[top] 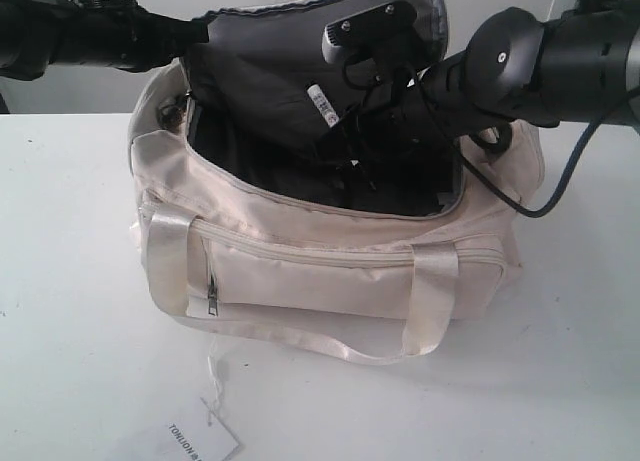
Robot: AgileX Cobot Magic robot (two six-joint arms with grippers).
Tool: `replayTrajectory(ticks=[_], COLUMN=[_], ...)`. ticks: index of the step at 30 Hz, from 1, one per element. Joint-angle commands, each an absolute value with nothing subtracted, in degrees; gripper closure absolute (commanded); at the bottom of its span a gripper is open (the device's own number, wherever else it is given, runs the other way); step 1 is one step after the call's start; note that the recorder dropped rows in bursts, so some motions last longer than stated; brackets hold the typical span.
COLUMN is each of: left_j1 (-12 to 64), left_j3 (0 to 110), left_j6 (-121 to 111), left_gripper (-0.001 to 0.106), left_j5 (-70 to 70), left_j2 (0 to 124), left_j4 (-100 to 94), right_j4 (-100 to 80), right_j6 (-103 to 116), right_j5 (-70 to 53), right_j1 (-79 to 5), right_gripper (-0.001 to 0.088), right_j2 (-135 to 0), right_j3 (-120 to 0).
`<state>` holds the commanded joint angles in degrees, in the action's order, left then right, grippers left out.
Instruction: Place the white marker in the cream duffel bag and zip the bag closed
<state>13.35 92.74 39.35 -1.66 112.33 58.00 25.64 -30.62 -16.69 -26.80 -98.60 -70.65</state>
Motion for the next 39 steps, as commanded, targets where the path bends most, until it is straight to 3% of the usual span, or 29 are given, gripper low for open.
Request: replayTrajectory(ticks=[2,6,8,10,20,22,24,27,32,39], left_j1=[13.4,13.4,13.4,13.4,13.4,13.4,13.4,13.4,13.4,13.4], left_j3=[92.7,92.7,92.7,92.7,92.7,92.7,92.7,92.7,92.7,92.7], left_j6=[39.3,39.3,39.3,39.3,39.3,39.3,39.3,39.3,39.3,39.3], left_gripper=[0.105,0.105,0.105,0.105,0.105,0.105,0.105,0.105,0.105,0.105], left_j5=[-1.7,-1.7,-1.7,-1.7,-1.7,-1.7,-1.7,-1.7,-1.7,-1.7], left_j2=[112.3,112.3,112.3,112.3,112.3,112.3,112.3,112.3,112.3,112.3], left_j4=[58.0,58.0,58.0,58.0,58.0,58.0,58.0,58.0,58.0,58.0], right_j4=[25.6,25.6,25.6,25.6,25.9,25.9,25.9,25.9,25.9,25.9], right_j6=[-30.6,-29.7,-29.7,-29.5,-29.5,-29.5,-29.5,-29.5,-29.5,-29.5], right_j5=[-17.0,-17.4,-17.7,-17.7,-21.2,-23.5,-26.0,-31.7,-38.9,-45.7], right_j1=[-26.8,-26.8,-26.8,-26.8,-26.8,-26.8,-26.8,-26.8,-26.8,-26.8], right_gripper=[0.0839,0.0644,0.0491,0.0419,0.0404,0.0416,0.0482,0.0685,0.0862,0.0868], right_j2=[-98.6,-98.6,-98.6,-98.6,-95.0,-92.5,-90.1,-86.9,-85.7,-85.2], right_j3=[-70.7,-70.7,-70.7,-70.7,-70.7,-70.7,-70.7,-70.7,-70.7,-70.7])
